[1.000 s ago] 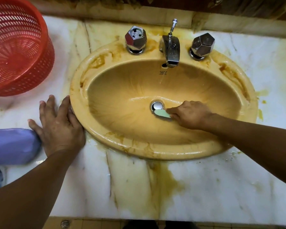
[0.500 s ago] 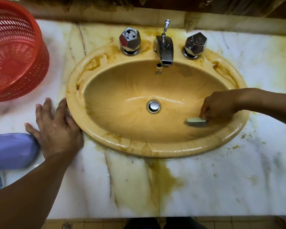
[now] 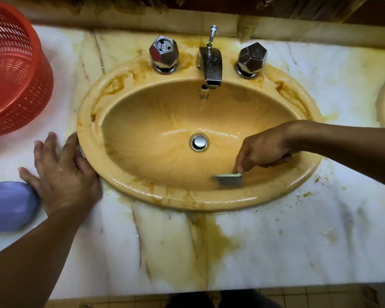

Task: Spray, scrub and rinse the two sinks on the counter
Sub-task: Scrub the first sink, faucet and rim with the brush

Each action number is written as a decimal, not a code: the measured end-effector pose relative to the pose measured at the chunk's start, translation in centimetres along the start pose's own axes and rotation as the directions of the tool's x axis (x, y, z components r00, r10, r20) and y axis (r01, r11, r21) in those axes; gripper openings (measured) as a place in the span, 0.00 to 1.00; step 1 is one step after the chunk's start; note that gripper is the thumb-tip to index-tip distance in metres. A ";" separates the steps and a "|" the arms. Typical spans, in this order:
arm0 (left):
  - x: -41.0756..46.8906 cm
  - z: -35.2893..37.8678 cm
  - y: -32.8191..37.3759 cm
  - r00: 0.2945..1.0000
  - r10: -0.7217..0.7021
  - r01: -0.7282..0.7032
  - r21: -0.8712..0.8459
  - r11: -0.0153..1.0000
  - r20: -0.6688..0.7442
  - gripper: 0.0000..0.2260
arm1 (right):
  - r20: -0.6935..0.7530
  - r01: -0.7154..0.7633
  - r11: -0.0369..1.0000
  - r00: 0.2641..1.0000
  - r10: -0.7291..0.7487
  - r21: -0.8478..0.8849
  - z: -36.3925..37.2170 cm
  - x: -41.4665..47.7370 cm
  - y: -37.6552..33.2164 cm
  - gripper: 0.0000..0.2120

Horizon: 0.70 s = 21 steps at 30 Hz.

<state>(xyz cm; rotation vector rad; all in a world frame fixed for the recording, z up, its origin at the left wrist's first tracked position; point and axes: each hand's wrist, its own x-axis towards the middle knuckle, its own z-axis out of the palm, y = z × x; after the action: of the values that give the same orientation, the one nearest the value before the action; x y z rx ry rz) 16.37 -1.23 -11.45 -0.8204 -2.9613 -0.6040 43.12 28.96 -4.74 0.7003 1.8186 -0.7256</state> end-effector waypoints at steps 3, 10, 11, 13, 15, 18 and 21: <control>0.1 0.0 0.0 1.000 -0.005 0.005 -0.008 1.000 -0.005 0.21 | -0.251 -0.186 0.897 0.964 0.088 -0.400 -0.3 0.3 2.3 0.14; 0.3 0.7 -0.6 0.999 0.017 -0.019 -0.023 1.000 -0.052 0.21 | -0.406 -0.161 0.924 0.914 0.007 -0.347 0.0 1.5 2.2 0.15; 0.3 0.9 -0.8 0.998 0.021 -0.023 -0.023 0.999 -0.053 0.21 | -0.488 -0.204 0.902 0.873 -0.008 -0.380 0.0 2.1 2.3 0.15; 0.4 1.0 -1.0 0.999 0.024 -0.025 -0.021 0.999 -0.047 0.21 | -0.415 -0.098 0.926 0.907 -0.068 -0.366 0.7 3.0 1.2 0.15; 0.4 1.0 -1.0 0.999 0.017 -0.018 -0.022 1.000 -0.042 0.21 | -0.273 0.042 0.968 0.955 -0.111 -0.248 1.3 3.8 -0.1 0.15; 0.4 0.6 -0.7 1.000 0.009 -0.009 -0.014 1.000 -0.030 0.21 | -0.478 -0.072 0.954 0.875 -0.081 -0.292 0.8 4.5 0.0 0.16; 0.4 0.5 -0.5 1.000 -0.018 0.018 0.024 1.000 -0.007 0.22 | -0.294 0.078 0.962 0.943 -0.156 -0.261 1.8 4.2 -1.4 0.16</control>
<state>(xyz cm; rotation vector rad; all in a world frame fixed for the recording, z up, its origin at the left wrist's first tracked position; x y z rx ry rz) 15.85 -1.21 -12.05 -0.7894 -2.9669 -0.5701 41.82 27.31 -8.97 0.5674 2.2114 -0.4702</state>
